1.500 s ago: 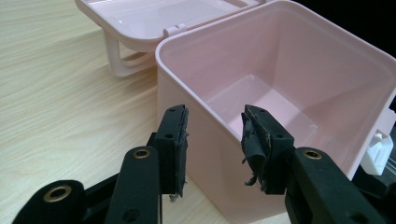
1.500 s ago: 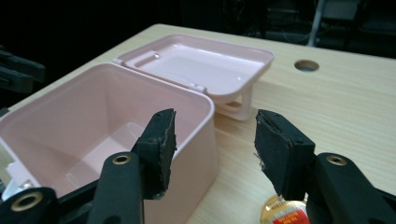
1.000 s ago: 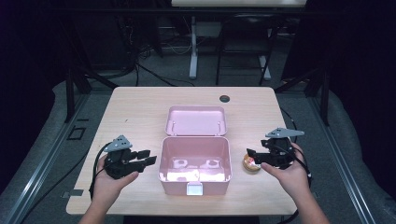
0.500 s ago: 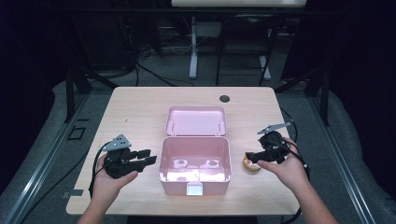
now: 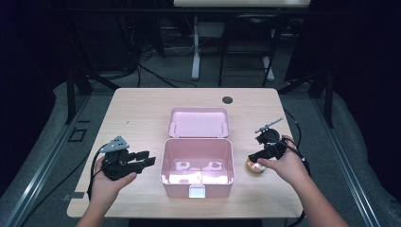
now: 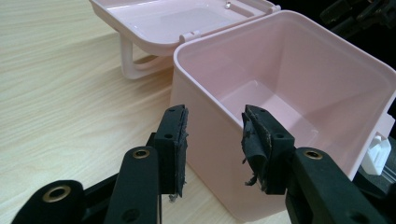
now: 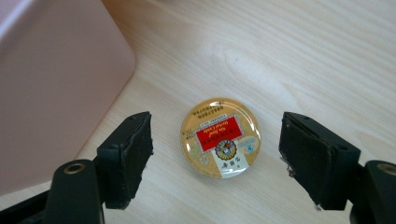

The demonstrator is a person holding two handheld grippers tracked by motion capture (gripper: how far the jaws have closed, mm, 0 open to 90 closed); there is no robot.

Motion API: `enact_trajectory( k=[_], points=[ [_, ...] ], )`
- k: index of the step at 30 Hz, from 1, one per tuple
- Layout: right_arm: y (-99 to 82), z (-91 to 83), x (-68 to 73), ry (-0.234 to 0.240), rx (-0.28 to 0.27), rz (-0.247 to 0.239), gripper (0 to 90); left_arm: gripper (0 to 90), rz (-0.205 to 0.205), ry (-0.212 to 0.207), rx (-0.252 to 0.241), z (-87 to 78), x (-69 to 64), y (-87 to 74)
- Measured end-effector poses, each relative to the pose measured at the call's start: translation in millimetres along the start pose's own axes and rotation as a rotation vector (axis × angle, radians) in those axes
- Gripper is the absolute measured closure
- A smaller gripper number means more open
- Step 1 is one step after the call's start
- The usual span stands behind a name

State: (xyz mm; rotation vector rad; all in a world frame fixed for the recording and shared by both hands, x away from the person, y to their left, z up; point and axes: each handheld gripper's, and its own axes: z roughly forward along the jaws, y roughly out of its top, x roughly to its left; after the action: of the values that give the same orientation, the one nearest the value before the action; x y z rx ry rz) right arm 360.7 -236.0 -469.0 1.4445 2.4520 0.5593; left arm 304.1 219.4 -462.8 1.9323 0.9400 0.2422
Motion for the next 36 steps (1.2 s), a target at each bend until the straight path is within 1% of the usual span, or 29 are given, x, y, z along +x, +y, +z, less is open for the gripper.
enact_trajectory(
  k=[3, 5, 7, 8, 9, 10, 11, 12, 13, 14, 15, 21, 22, 23, 24, 25, 28, 31, 33, 36],
  points=[
    [1.3, 1.6, -0.1, -0.002, 0.036, -0.001, 25.2, 59.7, -0.001, 0.003, -0.006, -2.4, 0.6, 1.2],
    [1.4, 2.9, -0.1, -0.004, 0.045, 0.002, 25.1, 59.7, -0.004, 0.004, -0.008, -2.6, 1.2, 1.0],
    [1.5, 4.2, -0.6, -0.007, 0.056, 0.0, 24.7, 59.7, 0.0, 0.007, -0.002, -1.4, 1.8, 0.2],
    [1.8, 4.9, -0.8, -0.007, 0.07, 0.002, 24.3, 59.7, -0.001, 0.009, 0.003, -0.9, 1.5, 0.0],
    [1.8, 6.2, -1.0, -0.01, 0.073, 0.001, 24.0, 59.7, -0.001, 0.004, 0.005, 0.3, 1.4, -0.5],
    [2.0, 7.1, -0.9, -0.01, 0.088, 0.004, 23.9, 59.7, 0.003, 0.003, 0.006, 1.6, 1.0, -0.7],
    [2.3, 8.6, -1.1, -0.017, 0.093, -0.001, 23.9, 59.7, 0.003, 0.003, 0.008, 1.9, 0.5, -0.6],
    [2.4, 9.6, -0.8, -0.016, 0.092, 0.004, 23.9, 59.7, 0.005, 0.0, 0.011, 2.0, -0.1, -0.4],
    [3.0, 10.1, -1.3, -0.02, 0.105, -0.001, 23.9, 59.7, 0.004, 0.0, 0.008, 2.3, -0.8, -0.3],
    [3.4, 11.3, -1.6, -0.022, 0.107, -0.006, 23.8, 59.7, 0.008, -0.002, 0.009, 2.0, -0.9, 0.0],
    [3.7, 12.5, -1.2, -0.022, 0.108, 0.001, 23.5, 59.7, 0.008, -0.001, 0.008, 1.8, -1.0, 0.2],
    [5.9, 20.7, -1.3, -0.038, 0.163, 0.0, 22.2, 59.7, 0.01, 0.001, 0.0, 0.7, -0.9, 1.0],
    [5.8, 22.7, -1.6, -0.038, 0.159, 0.001, 21.9, 59.5, 0.009, 0.0, -0.001, 0.7, -0.9, 1.1],
    [6.2, 23.4, -1.7, -0.037, 0.172, 0.005, 21.9, 59.5, 0.009, 0.0, 0.0, 0.6, -0.9, 1.2],
    [6.2, 25.2, -2.1, -0.037, 0.17, 0.003, 21.6, 59.5, 0.01, 0.001, 0.0, 0.7, -0.8, 1.2],
    [6.7, 26.0, -2.3, -0.04, 0.181, 0.003, 21.4, 59.5, 0.01, 0.0, 0.001, 0.8, -0.7, 1.3],
    [6.6, 30.6, -2.9, -0.041, 0.193, 0.012, 19.1, 59.5, 0.009, 0.001, 0.001, 1.0, -0.6, 1.4],
    [6.3, 36.5, -3.2, -0.044, 0.227, 0.008, 17.6, 59.5, 0.009, -0.002, 0.001, 0.2, -0.6, 1.8],
    [6.3, 39.2, -3.7, -0.044, 0.237, 0.005, 16.4, 59.5, 0.009, -0.002, 0.0, 0.1, -0.5, 1.9],
    [6.5, 43.4, -3.5, -0.04, 0.247, 0.016, 15.5, 59.5, 0.009, 0.0, 0.0, 0.9, -0.6, 1.6]
  ],
)
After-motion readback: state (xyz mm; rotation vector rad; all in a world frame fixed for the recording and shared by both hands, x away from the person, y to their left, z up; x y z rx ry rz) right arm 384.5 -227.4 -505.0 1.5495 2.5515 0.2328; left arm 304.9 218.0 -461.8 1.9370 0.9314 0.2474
